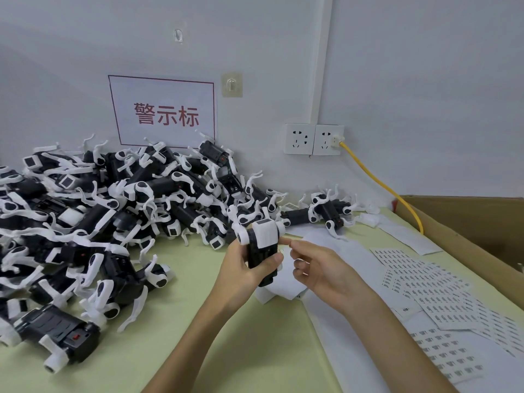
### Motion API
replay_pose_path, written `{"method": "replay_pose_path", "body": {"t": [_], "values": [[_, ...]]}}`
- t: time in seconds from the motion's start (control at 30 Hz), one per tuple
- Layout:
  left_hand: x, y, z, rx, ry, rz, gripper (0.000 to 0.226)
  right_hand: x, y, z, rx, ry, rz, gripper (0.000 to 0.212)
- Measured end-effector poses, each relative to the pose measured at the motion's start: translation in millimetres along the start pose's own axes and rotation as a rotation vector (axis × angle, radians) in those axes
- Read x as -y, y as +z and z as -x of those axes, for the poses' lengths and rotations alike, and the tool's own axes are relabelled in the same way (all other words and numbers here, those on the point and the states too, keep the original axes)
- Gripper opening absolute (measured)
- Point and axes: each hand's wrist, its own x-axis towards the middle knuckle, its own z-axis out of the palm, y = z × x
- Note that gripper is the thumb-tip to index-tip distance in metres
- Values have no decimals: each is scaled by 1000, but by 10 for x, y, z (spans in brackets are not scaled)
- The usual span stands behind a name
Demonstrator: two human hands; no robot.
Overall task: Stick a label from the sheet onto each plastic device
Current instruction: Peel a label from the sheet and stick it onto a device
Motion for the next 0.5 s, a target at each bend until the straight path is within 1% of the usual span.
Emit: {"method": "replay_pose_path", "body": {"t": [0.07,0.13,0.2,0.27,0.4,0.5], "values": [[12,25,-15,-21,18,-14,16,-26,30,-8,-127,-91,104,22],[46,48,-38,-66,9,0,15,-44,71,-7,-229,-189,192,15],[77,55,-60,-160,-16,49,13,-39,96,3,-289,-246,187,9],[77,23,-77,-262,-78,168,10,-1,79,19,-326,-262,107,3],[32,-94,-107,-379,-183,458,11,72,34,40,-283,-221,-68,4],[36,-141,-103,-416,-246,545,17,72,59,46,-202,-171,-122,20]]}}
